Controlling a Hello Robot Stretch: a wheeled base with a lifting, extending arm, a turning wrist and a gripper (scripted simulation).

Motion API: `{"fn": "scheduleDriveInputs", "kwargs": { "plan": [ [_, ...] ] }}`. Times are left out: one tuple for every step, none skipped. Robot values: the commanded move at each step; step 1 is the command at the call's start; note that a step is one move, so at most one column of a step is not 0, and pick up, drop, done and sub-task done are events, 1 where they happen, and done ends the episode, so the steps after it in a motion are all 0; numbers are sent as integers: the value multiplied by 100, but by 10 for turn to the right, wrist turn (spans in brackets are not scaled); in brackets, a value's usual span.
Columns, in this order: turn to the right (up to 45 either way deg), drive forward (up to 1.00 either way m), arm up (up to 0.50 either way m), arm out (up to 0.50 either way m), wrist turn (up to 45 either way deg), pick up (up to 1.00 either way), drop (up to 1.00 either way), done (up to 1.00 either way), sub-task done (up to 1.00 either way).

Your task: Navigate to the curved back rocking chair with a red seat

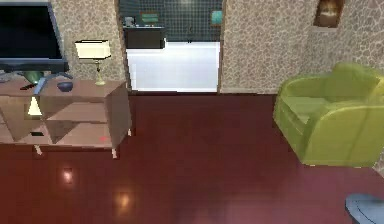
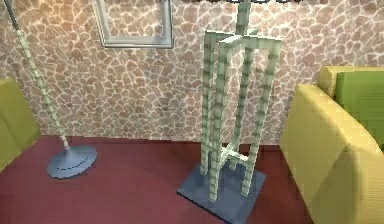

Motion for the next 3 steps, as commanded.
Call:
{"fn": "scheduleDriveInputs", "kwargs": {
  "plan": [
    [0, 100, 0, 0, 0, 0, 0, 0, 0],
    [0, 100, 0, 0, 0, 0, 0, 0, 0],
    [0, 100, 0, 0, 0, 0, 0, 0, 0]
  ]
}}
